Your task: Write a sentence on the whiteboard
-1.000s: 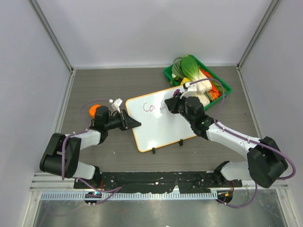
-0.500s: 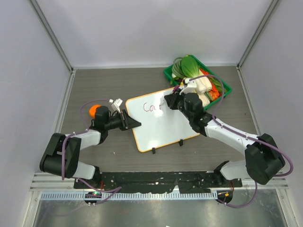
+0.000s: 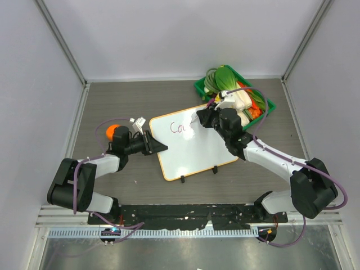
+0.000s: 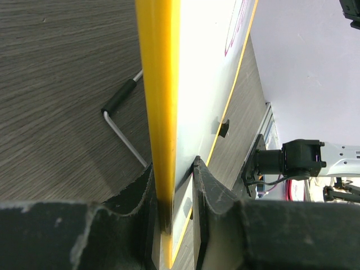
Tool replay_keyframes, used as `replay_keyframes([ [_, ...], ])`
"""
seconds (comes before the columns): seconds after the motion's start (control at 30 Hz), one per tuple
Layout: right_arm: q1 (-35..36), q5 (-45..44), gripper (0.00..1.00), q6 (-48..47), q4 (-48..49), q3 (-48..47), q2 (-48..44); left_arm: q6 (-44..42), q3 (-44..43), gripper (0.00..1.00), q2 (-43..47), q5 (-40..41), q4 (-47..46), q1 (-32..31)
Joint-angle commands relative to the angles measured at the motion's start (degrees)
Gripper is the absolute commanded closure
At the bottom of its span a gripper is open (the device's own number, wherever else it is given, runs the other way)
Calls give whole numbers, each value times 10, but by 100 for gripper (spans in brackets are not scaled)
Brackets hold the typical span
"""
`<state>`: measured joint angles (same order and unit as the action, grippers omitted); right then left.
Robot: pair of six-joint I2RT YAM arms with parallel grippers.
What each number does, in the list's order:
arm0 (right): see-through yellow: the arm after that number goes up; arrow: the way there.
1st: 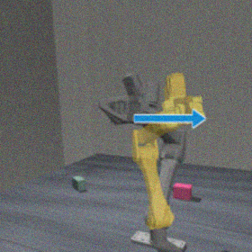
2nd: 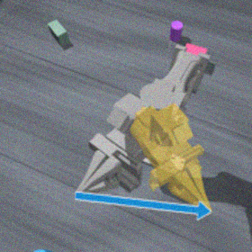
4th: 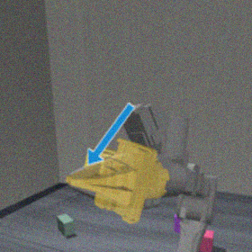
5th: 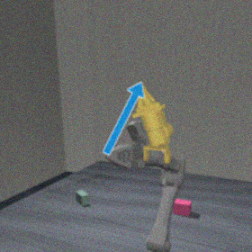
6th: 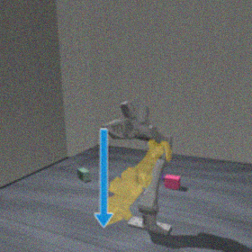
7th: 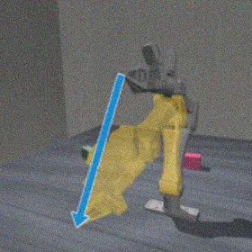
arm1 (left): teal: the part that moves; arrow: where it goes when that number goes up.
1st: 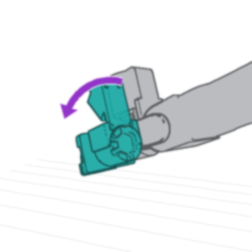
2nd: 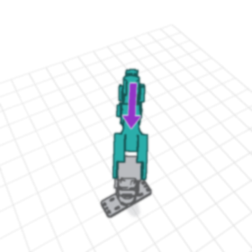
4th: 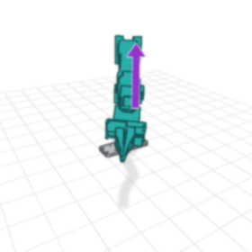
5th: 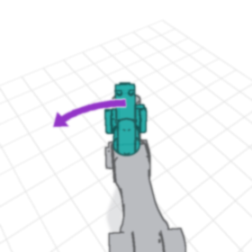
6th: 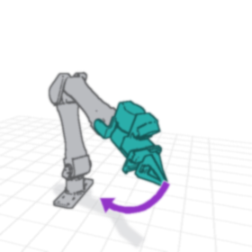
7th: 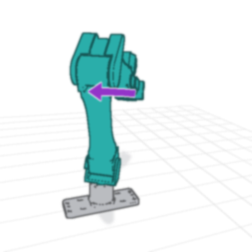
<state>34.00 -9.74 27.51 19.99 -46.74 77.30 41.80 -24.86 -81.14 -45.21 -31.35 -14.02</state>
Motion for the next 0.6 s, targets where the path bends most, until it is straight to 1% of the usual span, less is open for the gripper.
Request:
replay_keyframes([
  [0.0, -7, -19, 99, -3, -6, 5, -3, -71, 8, 100, -16, 103, 79, -4],
  [0.57, -8, -1, 99, 11, -2, -1, -49, -72, 9, 100, -14, 103, 80, -4],
])
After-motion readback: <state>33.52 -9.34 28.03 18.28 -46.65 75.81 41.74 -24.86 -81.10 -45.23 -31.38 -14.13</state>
